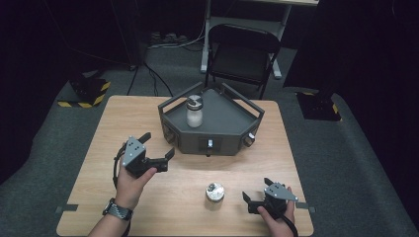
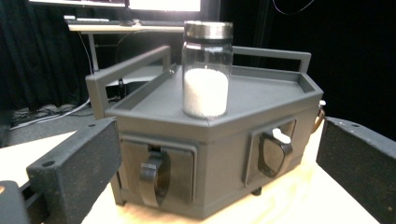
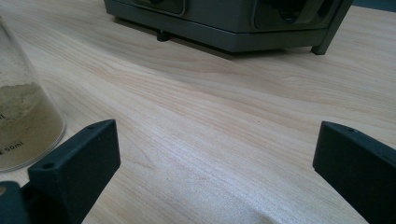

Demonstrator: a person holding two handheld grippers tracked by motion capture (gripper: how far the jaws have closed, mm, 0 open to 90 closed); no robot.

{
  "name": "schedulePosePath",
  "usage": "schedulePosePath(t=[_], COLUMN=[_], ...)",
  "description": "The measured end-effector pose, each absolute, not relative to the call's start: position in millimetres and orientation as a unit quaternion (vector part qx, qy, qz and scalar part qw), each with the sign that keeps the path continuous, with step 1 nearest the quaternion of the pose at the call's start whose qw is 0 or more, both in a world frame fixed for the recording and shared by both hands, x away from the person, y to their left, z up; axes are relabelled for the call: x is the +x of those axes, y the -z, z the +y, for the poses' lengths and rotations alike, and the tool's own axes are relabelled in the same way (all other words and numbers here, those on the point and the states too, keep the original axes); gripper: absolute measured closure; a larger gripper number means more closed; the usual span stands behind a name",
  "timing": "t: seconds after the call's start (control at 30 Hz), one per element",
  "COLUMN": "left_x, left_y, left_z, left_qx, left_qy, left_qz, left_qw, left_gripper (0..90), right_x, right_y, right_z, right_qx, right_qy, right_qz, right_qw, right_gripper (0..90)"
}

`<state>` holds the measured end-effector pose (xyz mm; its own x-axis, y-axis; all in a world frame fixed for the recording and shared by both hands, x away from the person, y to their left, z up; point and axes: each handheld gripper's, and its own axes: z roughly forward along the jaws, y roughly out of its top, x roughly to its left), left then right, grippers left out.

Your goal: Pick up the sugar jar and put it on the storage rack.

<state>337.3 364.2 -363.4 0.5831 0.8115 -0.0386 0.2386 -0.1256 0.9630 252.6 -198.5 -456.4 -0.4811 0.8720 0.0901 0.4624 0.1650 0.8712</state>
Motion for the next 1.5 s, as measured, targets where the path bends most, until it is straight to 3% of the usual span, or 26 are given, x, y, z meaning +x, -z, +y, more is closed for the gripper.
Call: schedulePosePath(t=[0.87,1.5], left_x=[297.0,284.7], left_y=[405.0,418.7], left_z=[397.2,405.0], left_qx=[0.733,0.786], left_qy=[-0.24,-0.214], left_qz=[0.371,0.369], left_qw=[0.516,0.447], left_gripper=[0.5,0.5], right_x=[253.0,253.0], right_y=[454.6,452.1], right_z=[-194.3,-188.6], right_qx=[0.453,0.457], right_qy=[-0.447,-0.436], right_qz=[0.736,0.739], right_qw=[0.229,0.232], right_gripper=[0.7,0.7])
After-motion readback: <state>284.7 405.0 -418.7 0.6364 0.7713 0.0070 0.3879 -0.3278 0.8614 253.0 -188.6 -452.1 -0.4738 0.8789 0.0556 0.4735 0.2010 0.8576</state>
